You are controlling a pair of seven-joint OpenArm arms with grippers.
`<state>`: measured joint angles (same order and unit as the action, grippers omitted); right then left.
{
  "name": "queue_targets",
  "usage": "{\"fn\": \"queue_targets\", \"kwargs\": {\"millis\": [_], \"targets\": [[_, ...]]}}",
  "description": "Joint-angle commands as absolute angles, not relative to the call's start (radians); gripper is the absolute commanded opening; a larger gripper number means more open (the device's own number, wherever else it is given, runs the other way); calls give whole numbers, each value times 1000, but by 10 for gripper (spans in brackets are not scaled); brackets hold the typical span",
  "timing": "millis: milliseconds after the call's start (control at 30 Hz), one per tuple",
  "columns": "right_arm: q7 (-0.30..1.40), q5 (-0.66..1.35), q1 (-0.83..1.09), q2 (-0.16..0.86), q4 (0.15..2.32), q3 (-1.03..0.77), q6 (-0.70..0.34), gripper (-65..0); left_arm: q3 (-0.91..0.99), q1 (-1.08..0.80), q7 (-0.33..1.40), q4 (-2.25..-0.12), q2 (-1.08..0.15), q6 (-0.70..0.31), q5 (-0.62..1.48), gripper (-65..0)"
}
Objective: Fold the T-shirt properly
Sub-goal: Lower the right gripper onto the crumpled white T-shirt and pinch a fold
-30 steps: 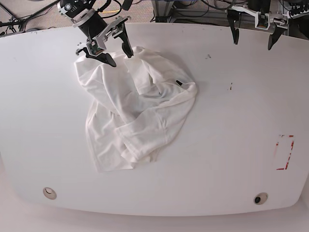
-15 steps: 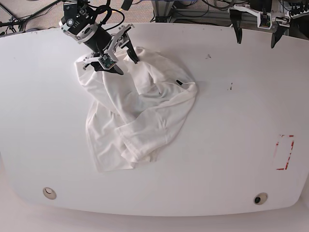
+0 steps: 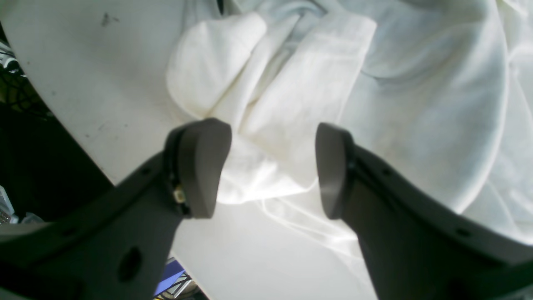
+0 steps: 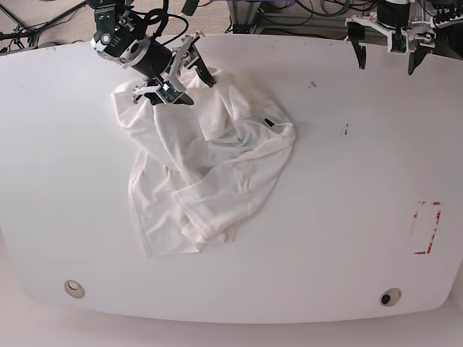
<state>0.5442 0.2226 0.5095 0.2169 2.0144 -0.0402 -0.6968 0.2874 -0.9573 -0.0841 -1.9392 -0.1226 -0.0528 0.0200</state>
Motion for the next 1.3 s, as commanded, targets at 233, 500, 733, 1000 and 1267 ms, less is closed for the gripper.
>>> {"fn": "queue_targets", "kwargs": {"millis": [233, 500, 733, 1000, 1267], "targets": [[532, 283, 487, 234, 2029, -165, -698, -308, 292, -929, -113, -1956, -127, -48, 21, -31], [585, 378, 526, 252, 2031, -127, -698, -308, 291, -866, -53, -1957, -124, -48, -51, -31], [585, 518, 535, 354, 2031, -30, -698, -308, 291, -854, -42, -1957, -122, -48, -68, -31], [585, 522, 460, 374, 2022, 59, -698, -308, 291, -854, -42, -1960, -124, -50, -70, -31], [585, 521, 381, 380, 1952, 128, -698, -308, 291, -854, -42, -1960, -124, -50, -70, -31]]}}
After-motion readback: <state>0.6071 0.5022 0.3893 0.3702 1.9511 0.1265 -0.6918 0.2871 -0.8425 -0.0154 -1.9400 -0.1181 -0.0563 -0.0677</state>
